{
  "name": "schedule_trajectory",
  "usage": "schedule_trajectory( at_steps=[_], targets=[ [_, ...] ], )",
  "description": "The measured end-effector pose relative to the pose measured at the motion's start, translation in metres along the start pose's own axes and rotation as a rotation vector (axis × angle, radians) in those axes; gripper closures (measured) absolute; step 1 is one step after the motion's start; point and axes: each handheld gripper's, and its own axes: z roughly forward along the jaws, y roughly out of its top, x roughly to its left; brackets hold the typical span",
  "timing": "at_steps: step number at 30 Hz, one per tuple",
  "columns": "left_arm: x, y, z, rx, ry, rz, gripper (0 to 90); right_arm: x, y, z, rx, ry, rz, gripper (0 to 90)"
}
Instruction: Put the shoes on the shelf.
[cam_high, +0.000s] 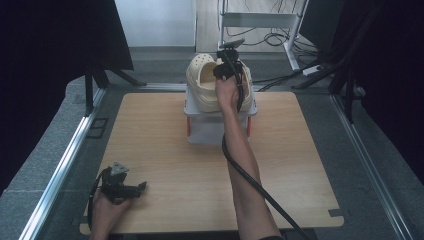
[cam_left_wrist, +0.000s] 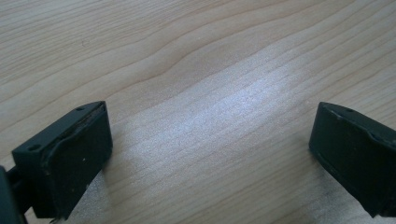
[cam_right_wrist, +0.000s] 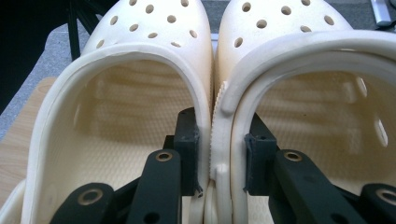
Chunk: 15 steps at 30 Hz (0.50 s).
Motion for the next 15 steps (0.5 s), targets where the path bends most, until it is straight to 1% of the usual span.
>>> schedule_trajectory(
  at_steps=[3,4,5,6,8,9,10,11,14,15],
  targets=[
    [0.0002,0.0002,0.0002,-0.001,0.001,0.004,0.0,-0.0002,-0.0037,0.0087,0.012,0.014,0.018,71.4],
    [0.0002,0.0002,0.0002,-0.001,0.001,0.004,0.0,0.0005,-0.0042,0.0092,0.003,0.012,0.017,70.9],
    [0.0002,0.0002,0.0002,-0.001,0.001,0.004,0.0,0.001,-0.0038,0.0093,0.006,0.009,0.007,70.1],
    [0.0002,0.0002,0.0002,-0.001,0.001,0.004,0.0,0.0013,-0.0033,0.0092,0.013,0.013,0.002,68.8],
    [-0.0002,0.0001,0.0003,-0.002,-0.001,-0.001,0.0,0.002,-0.0029,0.0087,0.026,0.02,-0.013,61.5],
    [-0.0002,0.0001,0.0003,-0.002,-0.001,-0.001,0.0,0.0019,-0.003,0.0082,0.027,0.026,-0.015,60.4],
    [-0.0002,0.0001,0.0003,-0.001,-0.001,0.0,0.0,0.0016,-0.003,0.0071,0.029,0.028,-0.025,57.6],
    [0.0,0.0001,0.0001,0.001,-0.001,0.002,0.0,0.0016,-0.003,0.0065,0.031,0.034,-0.043,52.4],
    [0.0,0.0001,0.0001,0.0,-0.001,0.002,0.0,0.0024,-0.0035,0.0032,0.041,0.054,-0.104,40.1],
    [0.0,0.0001,0.0001,0.0,-0.001,0.001,0.0,0.0027,-0.0038,0.0019,0.045,0.058,-0.128,37.6]
  ],
)
